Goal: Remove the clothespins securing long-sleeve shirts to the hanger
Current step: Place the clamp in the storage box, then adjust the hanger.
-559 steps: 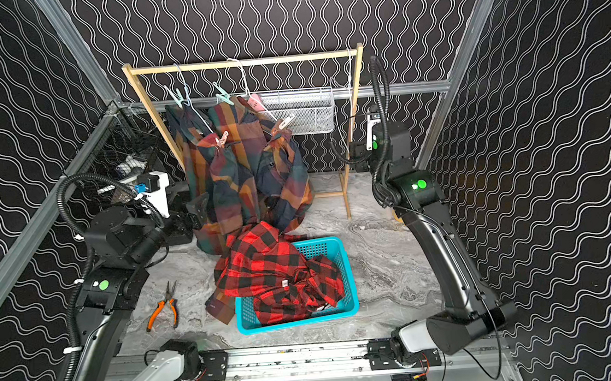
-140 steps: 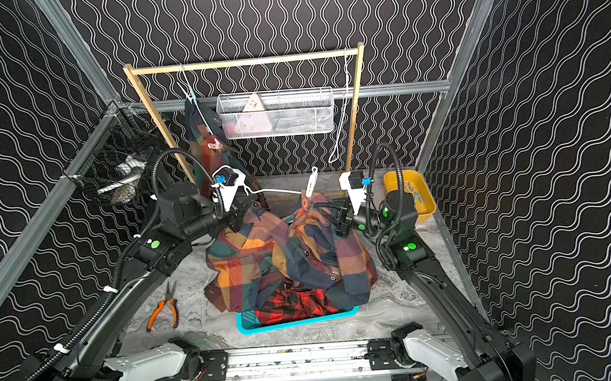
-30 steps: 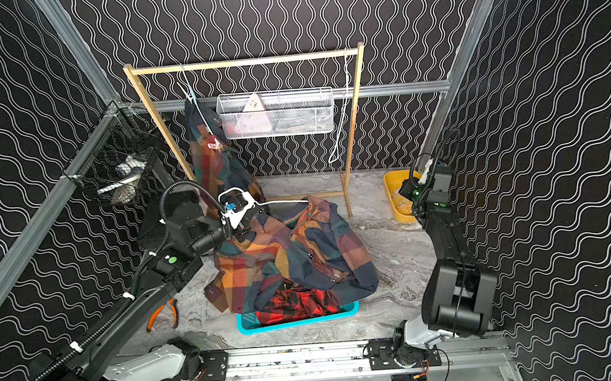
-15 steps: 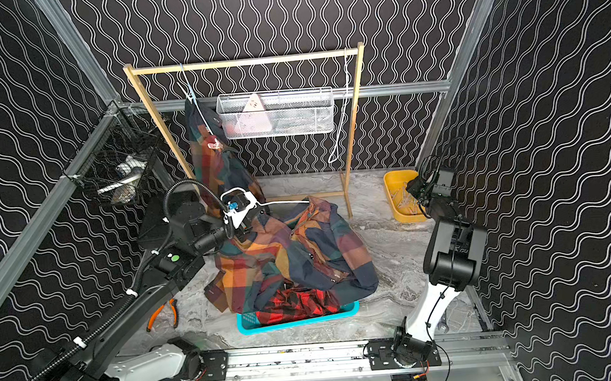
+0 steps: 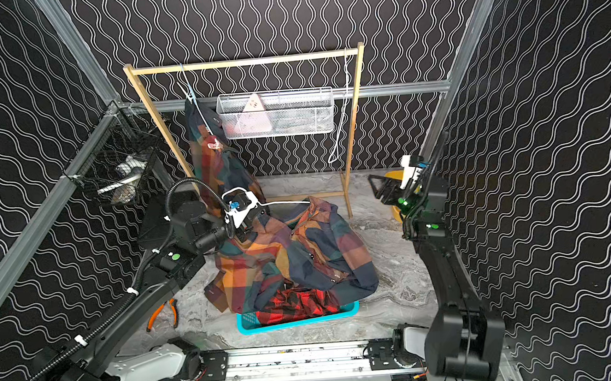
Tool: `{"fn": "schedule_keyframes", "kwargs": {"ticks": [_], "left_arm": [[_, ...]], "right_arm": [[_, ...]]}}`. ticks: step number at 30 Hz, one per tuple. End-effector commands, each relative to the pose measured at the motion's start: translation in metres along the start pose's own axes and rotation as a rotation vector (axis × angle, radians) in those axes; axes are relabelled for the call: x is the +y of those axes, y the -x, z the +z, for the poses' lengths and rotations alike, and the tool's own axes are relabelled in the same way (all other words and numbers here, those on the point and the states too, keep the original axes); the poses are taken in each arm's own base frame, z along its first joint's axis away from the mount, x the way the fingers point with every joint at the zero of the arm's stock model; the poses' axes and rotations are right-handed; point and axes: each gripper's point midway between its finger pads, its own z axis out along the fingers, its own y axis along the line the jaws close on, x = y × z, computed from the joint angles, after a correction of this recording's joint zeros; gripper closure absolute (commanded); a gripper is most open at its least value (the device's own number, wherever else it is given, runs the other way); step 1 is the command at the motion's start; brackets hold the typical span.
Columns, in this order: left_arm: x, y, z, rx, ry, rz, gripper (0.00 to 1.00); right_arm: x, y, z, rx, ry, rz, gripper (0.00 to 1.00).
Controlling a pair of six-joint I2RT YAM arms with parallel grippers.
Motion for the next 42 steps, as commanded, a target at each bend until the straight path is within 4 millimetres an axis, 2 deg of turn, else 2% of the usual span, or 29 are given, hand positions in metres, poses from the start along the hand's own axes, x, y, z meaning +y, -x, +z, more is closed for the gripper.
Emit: {"fn": "schedule_keyframes", "kwargs": {"ticks": [1,4,6,8,15,23,26,27,28,32,33,35,39,40,41,42], "left_arm": [[-0.002,0.008,-0.001,-0.024,-0.021,0.026,1.0],[-0.004,0.008,-0.002,-0.026,-0.028,0.028,1.0],[-0.005,0.009,-0.003,-0.024,-0.039,0.031,1.0],[-0.007,0.011,-0.004,-0.027,-0.053,0.036,1.0],[-0.012,0.018,-0.009,-0.03,-0.084,0.046,1.0],[-0.021,0.025,-0.011,-0.051,-0.14,0.041,1.0],[-0.022,0.029,-0.014,-0.058,-0.15,0.041,1.0],[-0.022,0.03,-0.014,-0.058,-0.151,0.04,1.0],[-0.023,0.031,-0.016,-0.056,-0.158,0.038,1.0],[-0.021,0.038,-0.021,-0.078,-0.144,0.023,1.0],[-0.019,0.04,-0.022,-0.079,-0.133,0.013,1.0],[-0.011,0.046,-0.024,-0.079,-0.093,-0.017,0.65],[-0.006,0.063,-0.035,-0.107,-0.081,-0.022,0.47],[-0.004,0.069,-0.038,-0.123,-0.076,-0.025,0.4],[-0.003,0.076,-0.042,-0.144,-0.075,-0.029,0.31],[-0.002,0.082,-0.047,-0.168,-0.071,-0.036,0.26]], "right_arm": [[0.075,-0.002,-0.02,0.022,0.262,-0.21,0.34],[0.118,-0.009,-0.033,0.066,0.366,-0.319,0.32],[0.138,-0.02,-0.032,0.145,0.404,-0.385,0.31],[0.149,-0.028,-0.025,0.211,0.42,-0.432,0.31],[0.154,-0.051,-0.002,0.302,0.4,-0.508,0.29],[0.158,-0.089,0.03,0.413,0.394,-0.567,0.28],[0.158,-0.101,0.039,0.44,0.4,-0.563,0.31],[0.159,-0.103,0.041,0.441,0.404,-0.563,0.36],[0.16,-0.104,0.043,0.442,0.411,-0.562,0.45],[0.163,-0.103,0.041,0.41,0.409,-0.569,0.97],[0.165,-0.102,0.039,0.396,0.41,-0.57,1.0],[0.164,-0.1,0.033,0.377,0.4,-0.576,1.0],[0.162,-0.092,0.024,0.312,0.381,-0.592,1.0],[0.156,-0.099,0.023,0.323,0.38,-0.574,1.0],[0.153,-0.098,0.021,0.316,0.381,-0.562,1.0],[0.15,-0.095,0.019,0.305,0.385,-0.551,1.0]]}}
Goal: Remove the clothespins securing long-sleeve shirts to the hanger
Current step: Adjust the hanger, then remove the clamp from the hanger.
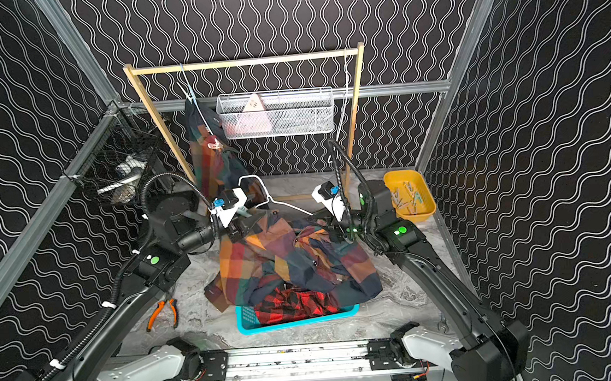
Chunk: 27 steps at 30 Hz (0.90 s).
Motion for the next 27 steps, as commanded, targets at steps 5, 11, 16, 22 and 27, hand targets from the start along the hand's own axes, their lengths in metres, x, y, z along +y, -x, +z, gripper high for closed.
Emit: {"fn": "schedule_keyframes", "kwargs": {"ticks": [5,11,16,22,27], "left_arm": [[0.015,0.048,-0.03,-0.18,0.046,-0.058,0.16],[0.036,0.051,-0.051,-0.285,0.05,-0.166,0.16],[0.033,0.051,-0.059,-0.338,-0.019,-0.198,0.17],[0.027,0.043,-0.054,-0.347,-0.117,-0.237,0.17],[0.024,0.041,-0.049,-0.34,-0.171,-0.24,0.18]], "right_arm": [[-0.013,0.021,-0.025,-0.178,-0.013,-0.015,1.0],[-0.007,0.027,-0.044,-0.25,0.002,-0.055,1.0],[-0.002,0.036,-0.054,-0.292,0.03,-0.074,1.0],[0.011,0.042,-0.06,-0.314,0.078,-0.11,1.0],[0.018,0.047,-0.065,-0.326,0.093,-0.133,1.0]]}}
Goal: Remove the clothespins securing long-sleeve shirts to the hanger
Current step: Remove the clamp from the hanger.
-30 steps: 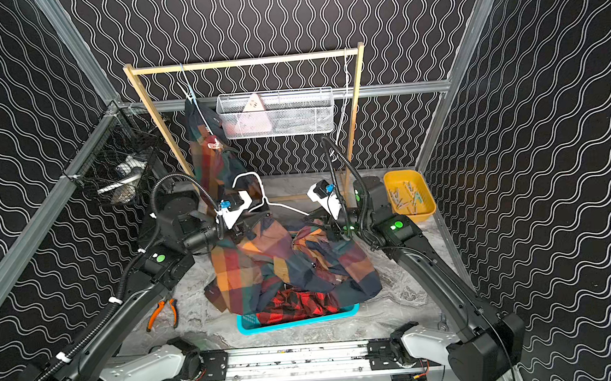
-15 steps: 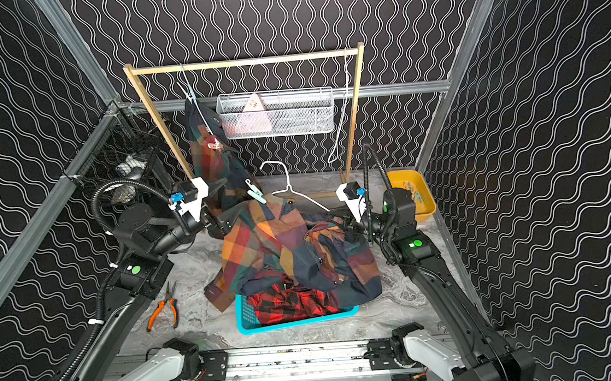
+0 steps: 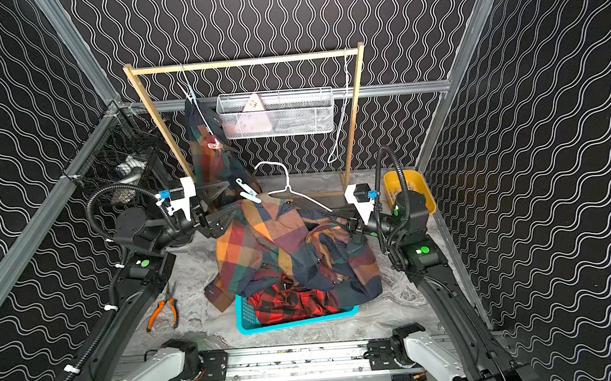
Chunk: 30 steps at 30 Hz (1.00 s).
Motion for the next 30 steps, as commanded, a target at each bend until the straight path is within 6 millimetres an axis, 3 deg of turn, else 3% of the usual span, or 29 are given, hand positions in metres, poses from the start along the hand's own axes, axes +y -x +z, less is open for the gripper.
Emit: {"fn": "schedule_keyframes", "kwargs": {"ticks": [1,12,16,20,24,25,30], "left_arm": [[-0.011,0.011,0.001,-0.025,-0.071,0.018,0.18],[-0.016,0.01,0.006,-0.042,-0.159,-0.004,0.2],[-0.018,0.011,0.008,-0.044,-0.188,-0.012,0.27],[-0.022,0.01,0.009,-0.038,-0.228,-0.019,0.52],[-0.024,0.01,0.01,-0.031,-0.24,-0.016,0.95],[-0.024,0.01,0.01,-0.026,-0.24,-0.018,1.0],[-0.026,0.014,0.01,-0.02,-0.239,-0.009,1.0]], "right_arm": [[0.01,0.016,-0.002,-0.045,0.047,-0.062,1.0],[0.024,0.013,0.008,-0.007,0.139,-0.057,1.0],[0.024,0.013,0.01,-0.003,0.144,-0.05,1.0],[0.024,0.013,0.011,-0.007,0.149,-0.045,1.0],[0.022,0.013,0.013,-0.004,0.147,-0.034,1.0],[0.021,0.012,0.013,-0.003,0.146,-0.032,1.0],[0.014,0.009,0.016,0.007,0.119,0.004,1.0]]}}
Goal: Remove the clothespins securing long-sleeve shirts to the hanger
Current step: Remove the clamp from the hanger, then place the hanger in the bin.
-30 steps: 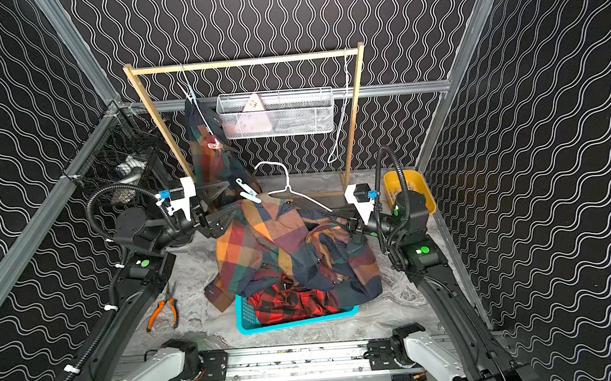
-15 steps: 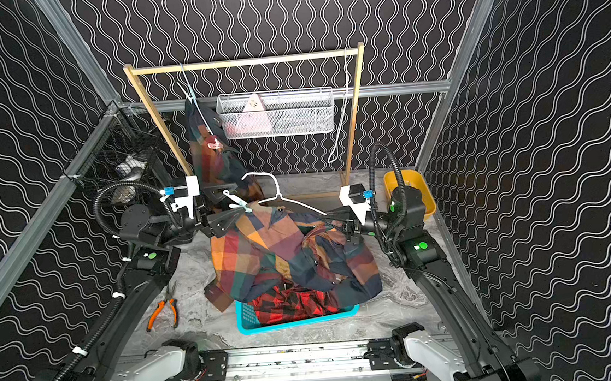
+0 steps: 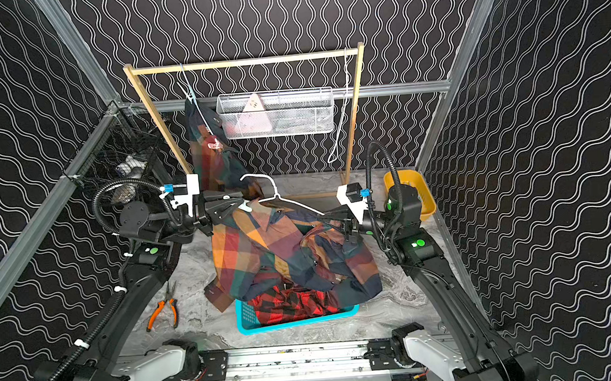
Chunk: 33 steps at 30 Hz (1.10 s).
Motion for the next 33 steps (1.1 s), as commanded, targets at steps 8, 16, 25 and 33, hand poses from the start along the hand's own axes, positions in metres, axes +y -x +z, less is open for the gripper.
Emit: {"fn": "schedule_keyframes", "kwargs": {"ticks": [8,16,25,33], "left_arm": [[-0.003,0.029,-0.005,0.02,0.088,0.11,1.0],[0.003,0.048,-0.014,-0.014,0.229,0.125,1.0],[0.013,0.033,-0.004,0.005,0.385,0.008,1.0],[0.017,0.004,0.021,0.079,0.487,-0.068,1.0]], "right_arm": [[-0.023,-0.037,0.008,0.097,-0.086,0.16,1.0],[0.002,-0.117,0.027,0.312,-0.128,0.403,1.0],[-0.013,-0.153,-0.008,0.43,-0.492,0.462,0.56],[-0.036,-0.063,-0.04,0.188,-0.69,0.217,0.41]]}}
